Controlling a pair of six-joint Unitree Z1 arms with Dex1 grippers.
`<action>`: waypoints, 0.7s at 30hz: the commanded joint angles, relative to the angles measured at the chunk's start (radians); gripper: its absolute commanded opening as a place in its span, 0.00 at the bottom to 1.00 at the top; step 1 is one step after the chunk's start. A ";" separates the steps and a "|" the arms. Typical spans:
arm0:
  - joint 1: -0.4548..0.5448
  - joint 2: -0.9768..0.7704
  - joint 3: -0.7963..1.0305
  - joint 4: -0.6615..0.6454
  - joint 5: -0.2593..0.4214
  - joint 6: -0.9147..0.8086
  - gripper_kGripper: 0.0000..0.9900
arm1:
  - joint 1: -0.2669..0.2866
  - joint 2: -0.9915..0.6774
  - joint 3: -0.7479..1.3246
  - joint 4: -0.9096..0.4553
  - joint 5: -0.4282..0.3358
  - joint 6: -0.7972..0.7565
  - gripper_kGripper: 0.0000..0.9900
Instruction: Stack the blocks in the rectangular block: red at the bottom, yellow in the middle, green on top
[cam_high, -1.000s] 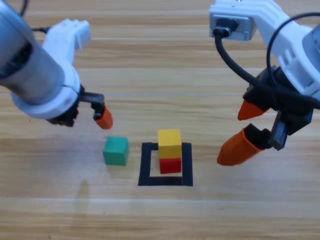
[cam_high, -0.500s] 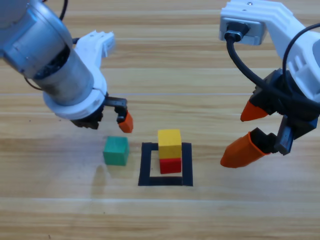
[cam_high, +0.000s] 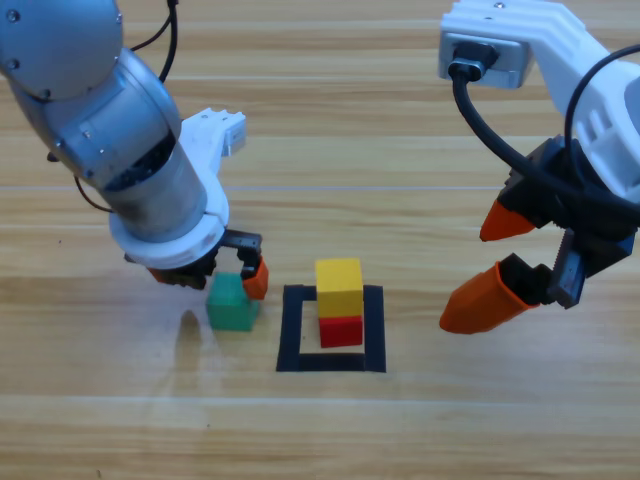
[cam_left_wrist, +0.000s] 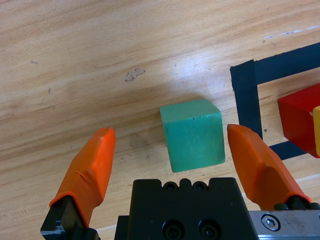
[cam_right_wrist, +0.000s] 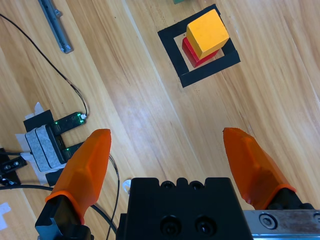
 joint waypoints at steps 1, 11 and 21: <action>-0.024 0.045 0.002 -0.020 -0.002 -0.005 0.96 | -0.027 0.010 0.022 -0.016 0.015 -0.008 1.00; -0.058 0.054 0.013 -0.018 0.023 -0.037 0.89 | -0.027 0.015 0.021 -0.018 0.015 -0.007 1.00; -0.065 0.075 0.025 -0.026 0.038 -0.045 0.83 | -0.027 0.022 0.018 -0.021 0.015 -0.003 1.00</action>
